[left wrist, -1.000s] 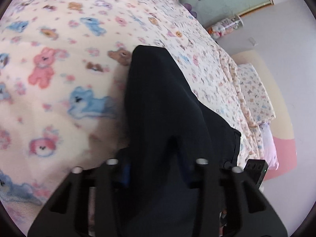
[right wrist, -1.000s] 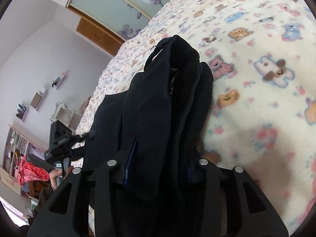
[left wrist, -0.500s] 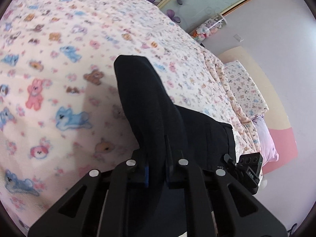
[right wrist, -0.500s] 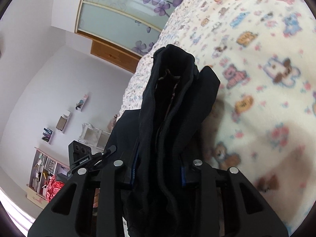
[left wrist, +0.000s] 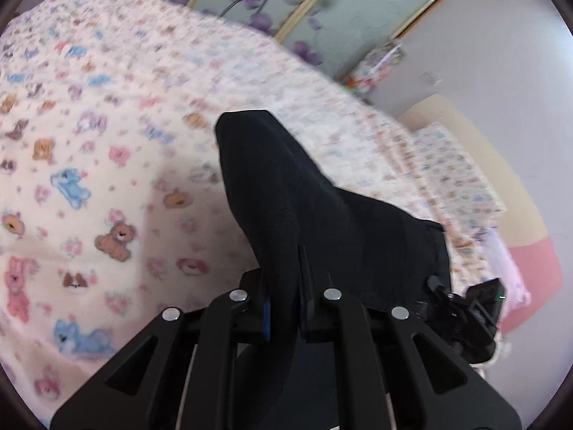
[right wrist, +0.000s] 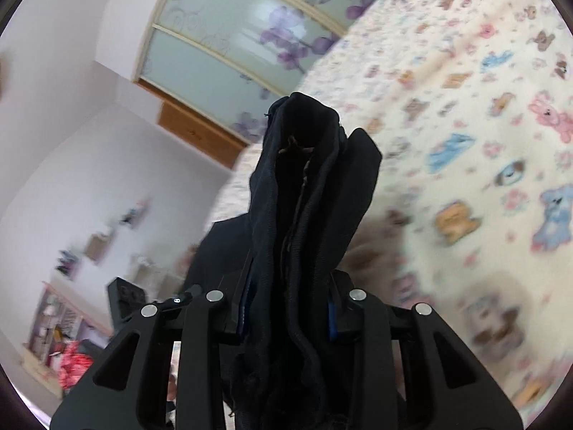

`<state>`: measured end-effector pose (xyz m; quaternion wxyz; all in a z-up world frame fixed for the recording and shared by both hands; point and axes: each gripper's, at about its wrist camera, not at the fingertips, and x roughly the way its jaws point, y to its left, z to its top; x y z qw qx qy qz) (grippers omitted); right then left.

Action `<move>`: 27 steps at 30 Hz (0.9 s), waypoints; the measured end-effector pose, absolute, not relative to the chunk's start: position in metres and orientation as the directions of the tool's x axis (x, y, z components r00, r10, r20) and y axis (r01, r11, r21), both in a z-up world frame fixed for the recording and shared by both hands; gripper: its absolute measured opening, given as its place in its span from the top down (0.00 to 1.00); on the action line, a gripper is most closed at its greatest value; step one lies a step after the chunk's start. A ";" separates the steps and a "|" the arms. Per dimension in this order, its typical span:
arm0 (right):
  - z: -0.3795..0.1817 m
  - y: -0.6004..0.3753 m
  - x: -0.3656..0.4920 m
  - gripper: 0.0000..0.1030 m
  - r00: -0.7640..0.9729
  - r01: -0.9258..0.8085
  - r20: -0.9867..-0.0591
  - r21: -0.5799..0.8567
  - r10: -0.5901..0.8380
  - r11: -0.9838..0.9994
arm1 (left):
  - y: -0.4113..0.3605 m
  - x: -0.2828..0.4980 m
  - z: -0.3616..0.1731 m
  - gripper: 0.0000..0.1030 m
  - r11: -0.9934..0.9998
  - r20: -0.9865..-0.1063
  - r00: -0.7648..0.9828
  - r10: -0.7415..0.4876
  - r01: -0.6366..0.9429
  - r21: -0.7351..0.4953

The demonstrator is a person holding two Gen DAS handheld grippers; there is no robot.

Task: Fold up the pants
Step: 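Open both grippers and release the folded trousers onto the blanket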

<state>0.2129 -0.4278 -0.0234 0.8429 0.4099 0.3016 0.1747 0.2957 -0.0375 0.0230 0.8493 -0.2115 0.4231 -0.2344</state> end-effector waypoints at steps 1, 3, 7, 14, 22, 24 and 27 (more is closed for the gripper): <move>-0.031 -0.426 0.214 0.69 0.753 -0.018 -0.400 0.782 0.523 0.623 | -0.039 0.301 0.009 0.90 0.826 -0.653 0.530 -0.541 0.188 -0.531; -0.050 -0.431 0.214 0.69 0.754 0.020 -0.416 0.788 0.508 0.616 | -0.035 0.304 -0.008 0.86 0.833 -0.663 0.538 -0.521 0.151 -0.533; -0.045 -0.424 0.211 0.57 0.761 0.040 -0.464 0.731 0.454 0.681 | -0.023 0.302 -0.021 0.64 0.820 -0.648 0.557 -0.520 0.111 -0.562; 0.001 -0.430 0.159 0.35 0.865 0.043 -0.445 0.526 0.232 0.849 | 0.016 0.252 0.021 0.27 0.870 -0.581 0.732 -0.355 0.032 -0.491; 0.016 -0.373 0.123 0.35 0.827 -0.170 -0.417 0.452 0.376 0.875 | -0.060 0.183 0.041 0.08 0.869 -0.528 0.700 -0.481 0.304 -0.390; 0.010 -0.363 0.118 0.35 0.820 -0.170 -0.440 0.424 0.366 0.890 | -0.073 0.181 0.033 0.08 0.874 -0.552 0.683 -0.478 0.307 -0.377; 0.005 -0.360 0.120 0.35 0.812 -0.152 -0.461 0.425 0.358 0.892 | -0.081 0.183 0.019 0.08 0.879 -0.581 0.665 -0.470 0.293 -0.375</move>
